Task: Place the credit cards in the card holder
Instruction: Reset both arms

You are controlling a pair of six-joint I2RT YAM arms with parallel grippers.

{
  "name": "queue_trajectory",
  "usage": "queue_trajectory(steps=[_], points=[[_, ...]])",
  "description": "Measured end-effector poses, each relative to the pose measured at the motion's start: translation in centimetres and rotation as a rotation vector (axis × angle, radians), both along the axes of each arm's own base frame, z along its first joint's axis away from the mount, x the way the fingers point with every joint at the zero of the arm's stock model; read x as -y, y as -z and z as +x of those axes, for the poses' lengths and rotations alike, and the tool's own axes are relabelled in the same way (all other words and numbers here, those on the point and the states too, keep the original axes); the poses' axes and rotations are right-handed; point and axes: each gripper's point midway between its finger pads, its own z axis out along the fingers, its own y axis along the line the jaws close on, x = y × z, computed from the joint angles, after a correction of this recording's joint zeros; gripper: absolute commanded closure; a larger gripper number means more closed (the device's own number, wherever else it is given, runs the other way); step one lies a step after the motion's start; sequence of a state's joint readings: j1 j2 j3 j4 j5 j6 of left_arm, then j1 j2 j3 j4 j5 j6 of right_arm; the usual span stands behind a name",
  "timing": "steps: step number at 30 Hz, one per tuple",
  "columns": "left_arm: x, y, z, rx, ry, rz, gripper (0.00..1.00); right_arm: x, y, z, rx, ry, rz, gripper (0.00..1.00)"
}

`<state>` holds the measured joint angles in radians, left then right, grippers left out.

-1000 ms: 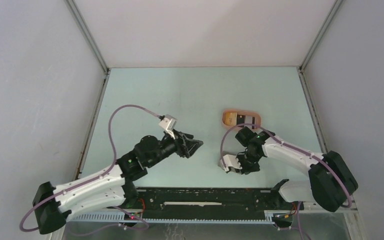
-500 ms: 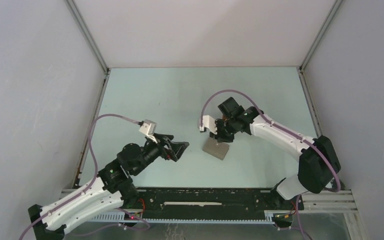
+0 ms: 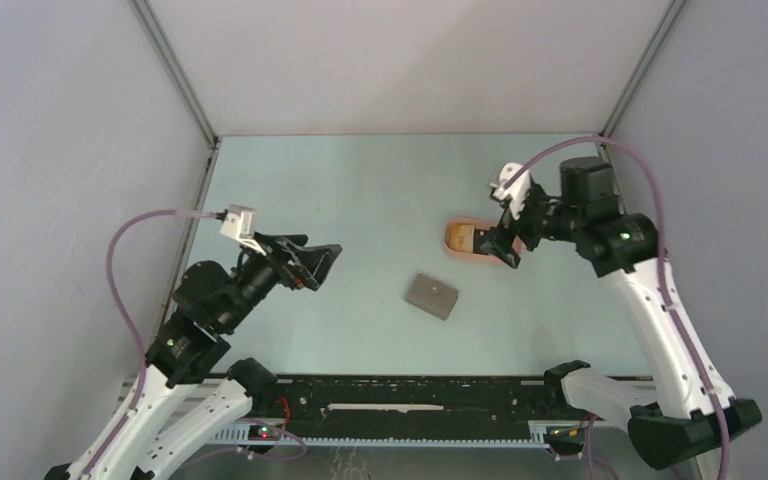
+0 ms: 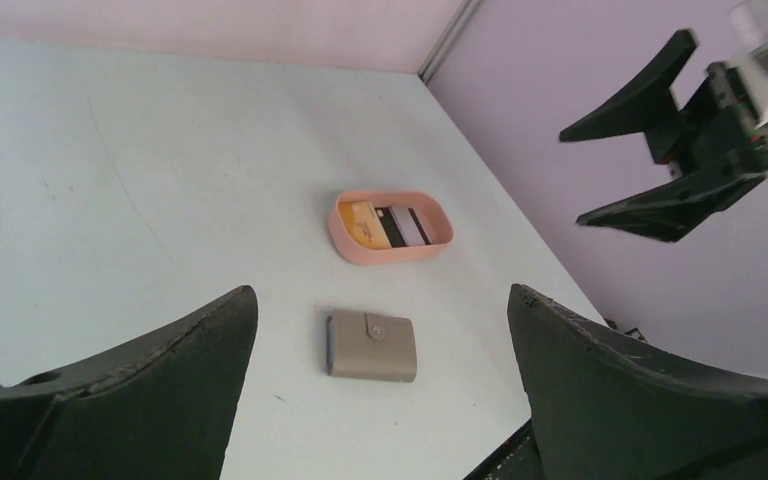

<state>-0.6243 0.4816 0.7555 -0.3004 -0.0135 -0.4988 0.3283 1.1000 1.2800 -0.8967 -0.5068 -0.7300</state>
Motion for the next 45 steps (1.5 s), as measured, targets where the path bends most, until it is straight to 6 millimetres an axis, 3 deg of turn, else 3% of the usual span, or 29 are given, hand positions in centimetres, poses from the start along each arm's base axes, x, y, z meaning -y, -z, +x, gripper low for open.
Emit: queue_trajectory(steps=[3,6,9,13,17,23,32,45], points=[[-0.6,-2.6,-0.5,0.033,0.002,0.013,0.0,0.5,-5.2,-0.5,0.063,0.044,0.117,0.01],[-0.9,-4.8,-1.1,0.058,0.011,0.026,0.0,1.4,-8.7,-0.9,0.085,0.142,0.241,0.0],[-1.3,-5.9,-1.7,0.063,0.016,0.037,0.0,1.8,-11.1,-1.5,0.074,0.213,0.334,0.0],[-1.9,-6.8,-2.4,0.068,0.015,0.053,0.0,0.9,-14.1,-2.9,0.072,0.182,0.42,0.0],[-2.5,-7.6,-3.2,0.079,0.015,0.054,0.0,0.4,-16.0,-4.4,0.047,0.164,0.492,0.0],[-2.8,-7.6,-3.8,0.078,0.02,0.054,0.0,0.5,-17.1,-5.5,0.015,0.194,0.554,0.0],[-3.2,-8.3,-5.0,0.112,0.038,0.029,0.0,1.0,-17.1,-5.5,0.016,0.236,0.566,0.0],[-3.2,-6.5,-5.0,0.09,0.04,0.043,0.0,1.4,-16.4,-5.1,0.007,0.261,0.563,0.0]])
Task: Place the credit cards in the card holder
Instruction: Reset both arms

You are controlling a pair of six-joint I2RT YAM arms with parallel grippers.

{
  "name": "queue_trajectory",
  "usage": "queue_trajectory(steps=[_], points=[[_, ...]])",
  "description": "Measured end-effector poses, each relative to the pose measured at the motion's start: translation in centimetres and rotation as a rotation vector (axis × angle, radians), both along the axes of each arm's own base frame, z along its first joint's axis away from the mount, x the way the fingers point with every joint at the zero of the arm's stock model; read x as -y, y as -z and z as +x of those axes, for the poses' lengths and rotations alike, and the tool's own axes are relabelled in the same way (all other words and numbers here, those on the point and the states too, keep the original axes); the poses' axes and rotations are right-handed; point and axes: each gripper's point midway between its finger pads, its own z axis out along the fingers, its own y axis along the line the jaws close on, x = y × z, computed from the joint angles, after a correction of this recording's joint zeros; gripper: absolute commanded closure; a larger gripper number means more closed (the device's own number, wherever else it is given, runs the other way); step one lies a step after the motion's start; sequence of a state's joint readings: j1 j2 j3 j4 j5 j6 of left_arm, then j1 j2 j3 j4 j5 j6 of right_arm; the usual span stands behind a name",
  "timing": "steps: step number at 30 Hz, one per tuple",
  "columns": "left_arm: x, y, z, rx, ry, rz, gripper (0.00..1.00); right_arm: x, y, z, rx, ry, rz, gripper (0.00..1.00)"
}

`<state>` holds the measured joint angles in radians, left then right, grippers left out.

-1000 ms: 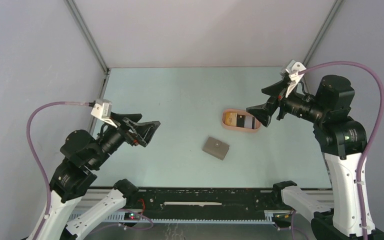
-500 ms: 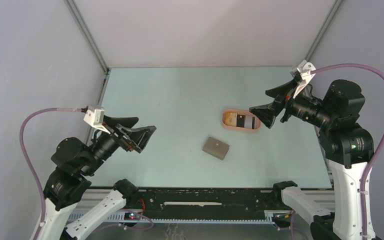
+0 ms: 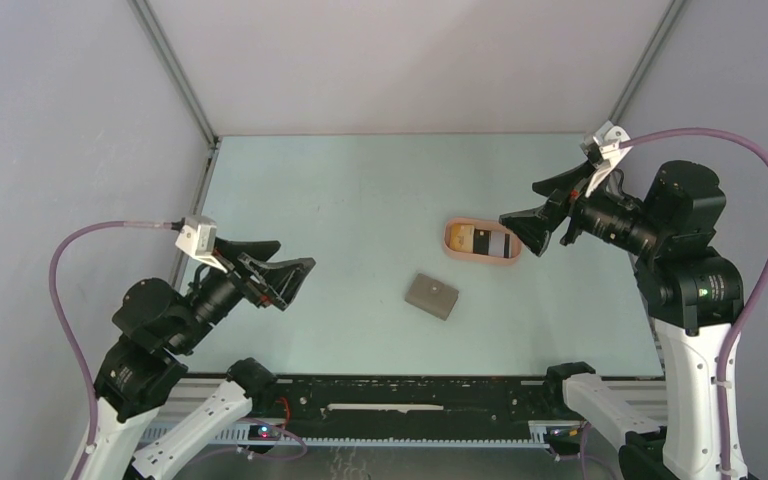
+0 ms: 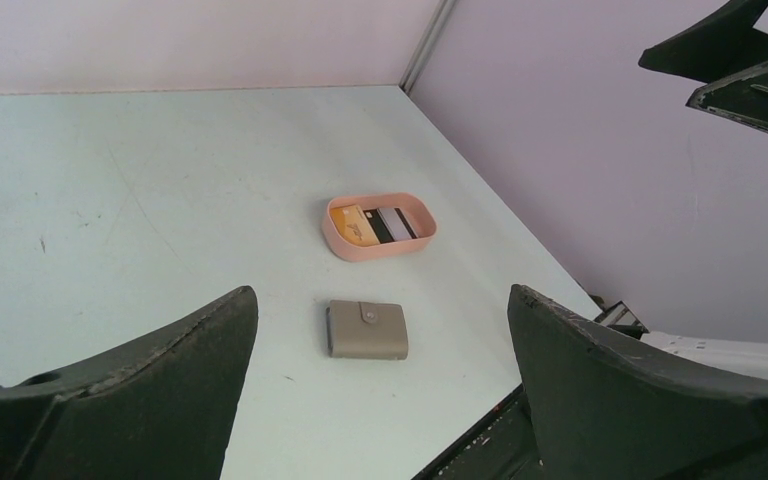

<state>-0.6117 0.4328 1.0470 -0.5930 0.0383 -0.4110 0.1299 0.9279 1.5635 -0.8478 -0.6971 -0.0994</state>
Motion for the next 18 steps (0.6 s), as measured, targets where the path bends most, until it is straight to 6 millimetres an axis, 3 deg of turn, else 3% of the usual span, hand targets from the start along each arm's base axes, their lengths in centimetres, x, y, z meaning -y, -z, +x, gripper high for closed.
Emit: queue_trajectory(steps=[18], points=[[0.24,1.01,0.33,-0.014,0.0,0.011,0.0,0.37,0.1,0.22,-0.003,0.019,0.004,0.0]])
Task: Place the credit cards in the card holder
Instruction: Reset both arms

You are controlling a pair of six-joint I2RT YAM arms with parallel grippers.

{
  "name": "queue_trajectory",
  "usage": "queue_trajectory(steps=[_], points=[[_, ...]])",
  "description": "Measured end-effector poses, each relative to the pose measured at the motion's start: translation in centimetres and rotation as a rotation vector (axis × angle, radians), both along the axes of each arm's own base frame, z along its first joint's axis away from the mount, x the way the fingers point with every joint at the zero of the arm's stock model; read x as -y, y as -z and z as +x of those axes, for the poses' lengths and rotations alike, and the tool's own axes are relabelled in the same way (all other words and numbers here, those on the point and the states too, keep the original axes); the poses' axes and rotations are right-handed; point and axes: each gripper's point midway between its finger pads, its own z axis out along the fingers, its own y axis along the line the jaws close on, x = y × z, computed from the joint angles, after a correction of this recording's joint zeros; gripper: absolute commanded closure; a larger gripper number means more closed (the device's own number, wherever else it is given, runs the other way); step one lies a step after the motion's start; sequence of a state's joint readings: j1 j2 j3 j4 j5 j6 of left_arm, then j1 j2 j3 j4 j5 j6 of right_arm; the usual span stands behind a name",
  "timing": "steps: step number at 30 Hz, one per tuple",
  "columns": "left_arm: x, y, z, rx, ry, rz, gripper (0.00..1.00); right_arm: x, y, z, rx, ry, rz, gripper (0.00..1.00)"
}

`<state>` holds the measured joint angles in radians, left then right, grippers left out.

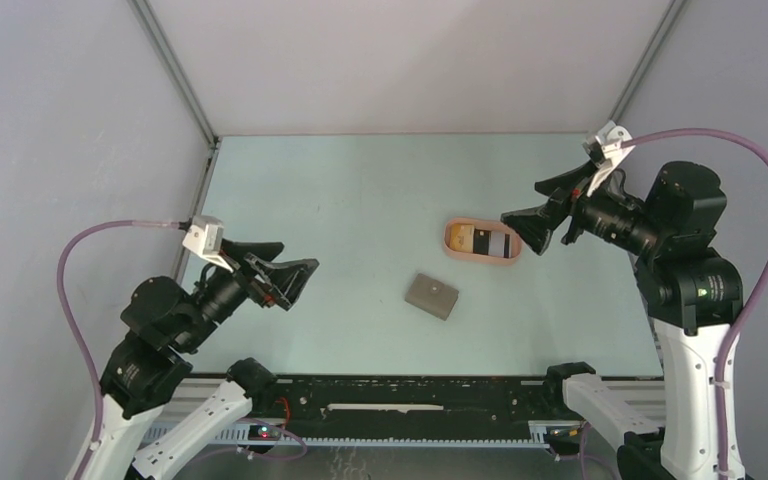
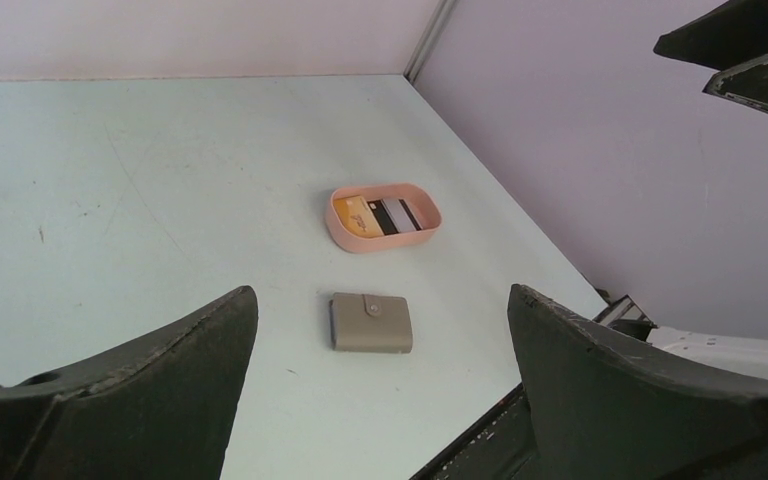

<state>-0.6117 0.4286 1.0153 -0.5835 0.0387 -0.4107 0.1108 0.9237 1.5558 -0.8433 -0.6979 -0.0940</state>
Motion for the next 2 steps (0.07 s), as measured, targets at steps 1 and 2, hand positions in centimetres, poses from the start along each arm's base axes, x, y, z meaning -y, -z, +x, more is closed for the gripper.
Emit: queue_trajectory(steps=[1,2], points=[[0.02,0.1,0.03,-0.002,0.0,0.001,0.0,0.01,0.03,0.02,-0.001,0.0,0.0,0.0],[0.06,0.21,0.07,-0.003,0.0,0.002,0.0,-0.01,0.1,0.04,-0.002,-0.001,0.0,0.0]])
